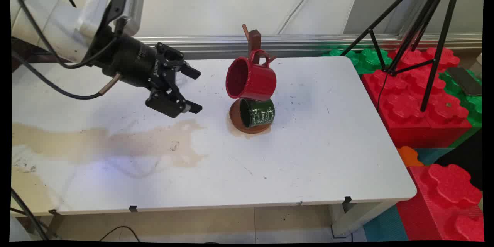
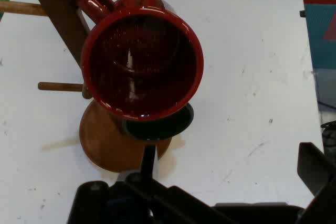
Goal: Pick up the red mug from the rack
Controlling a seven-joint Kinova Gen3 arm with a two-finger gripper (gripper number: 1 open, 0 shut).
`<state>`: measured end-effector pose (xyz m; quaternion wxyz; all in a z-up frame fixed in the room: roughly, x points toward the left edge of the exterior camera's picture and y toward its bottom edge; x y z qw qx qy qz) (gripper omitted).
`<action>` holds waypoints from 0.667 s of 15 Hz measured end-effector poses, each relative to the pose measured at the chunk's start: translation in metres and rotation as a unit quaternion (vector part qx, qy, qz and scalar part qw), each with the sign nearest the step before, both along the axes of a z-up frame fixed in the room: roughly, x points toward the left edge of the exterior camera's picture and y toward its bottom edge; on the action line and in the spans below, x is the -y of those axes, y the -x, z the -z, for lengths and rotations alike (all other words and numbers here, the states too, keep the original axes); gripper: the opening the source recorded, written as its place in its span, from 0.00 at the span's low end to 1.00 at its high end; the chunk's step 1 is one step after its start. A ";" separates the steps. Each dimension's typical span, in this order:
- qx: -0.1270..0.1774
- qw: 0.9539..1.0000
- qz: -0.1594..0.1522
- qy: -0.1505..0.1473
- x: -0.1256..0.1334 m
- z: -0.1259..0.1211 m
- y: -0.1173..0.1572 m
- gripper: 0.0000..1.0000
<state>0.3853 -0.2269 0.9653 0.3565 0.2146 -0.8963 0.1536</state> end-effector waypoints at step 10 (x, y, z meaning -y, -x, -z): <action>-0.024 0.999 -0.034 -0.025 0.017 0.004 0.037 1.00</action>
